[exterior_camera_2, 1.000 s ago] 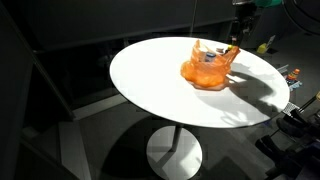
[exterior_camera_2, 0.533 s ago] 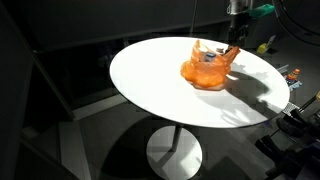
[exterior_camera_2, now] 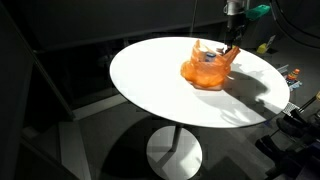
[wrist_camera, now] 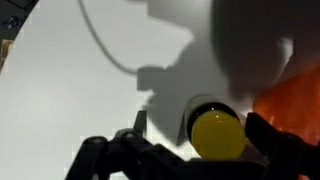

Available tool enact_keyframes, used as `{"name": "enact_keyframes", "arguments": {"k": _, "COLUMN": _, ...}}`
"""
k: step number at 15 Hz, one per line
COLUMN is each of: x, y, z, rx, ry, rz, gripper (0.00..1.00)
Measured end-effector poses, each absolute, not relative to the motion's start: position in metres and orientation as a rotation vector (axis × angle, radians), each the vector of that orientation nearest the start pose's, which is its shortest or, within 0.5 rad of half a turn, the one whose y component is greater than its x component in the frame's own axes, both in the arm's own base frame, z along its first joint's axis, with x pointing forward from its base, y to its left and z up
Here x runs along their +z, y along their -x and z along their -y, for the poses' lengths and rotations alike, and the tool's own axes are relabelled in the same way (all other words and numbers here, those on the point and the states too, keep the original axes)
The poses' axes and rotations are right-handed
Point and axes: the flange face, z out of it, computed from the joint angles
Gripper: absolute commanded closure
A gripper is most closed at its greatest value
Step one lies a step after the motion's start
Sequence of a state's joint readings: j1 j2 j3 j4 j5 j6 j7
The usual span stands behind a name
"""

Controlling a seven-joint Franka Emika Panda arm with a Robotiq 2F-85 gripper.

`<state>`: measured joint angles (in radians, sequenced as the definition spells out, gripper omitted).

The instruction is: Put the black and yellow container in the plastic bag

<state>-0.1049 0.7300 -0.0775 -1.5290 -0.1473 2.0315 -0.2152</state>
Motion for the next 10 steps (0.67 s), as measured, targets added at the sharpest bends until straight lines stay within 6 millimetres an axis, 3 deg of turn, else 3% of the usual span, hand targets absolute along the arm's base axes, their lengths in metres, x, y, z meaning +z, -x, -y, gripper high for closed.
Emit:
{"name": "enact_keyframes", "arguments": {"k": 5, "x": 0.210, "y": -0.672, "z": 0.126, "rx": 0.410, "ry": 3.237, "rz": 0.215, "gripper": 0.00}}
{"name": "enact_keyframes", "arguments": {"k": 10, "x": 0.202, "y": -0.670, "z": 0.137, "rx": 0.285, "ry": 3.225, "rz": 0.233, "gripper": 0.00}}
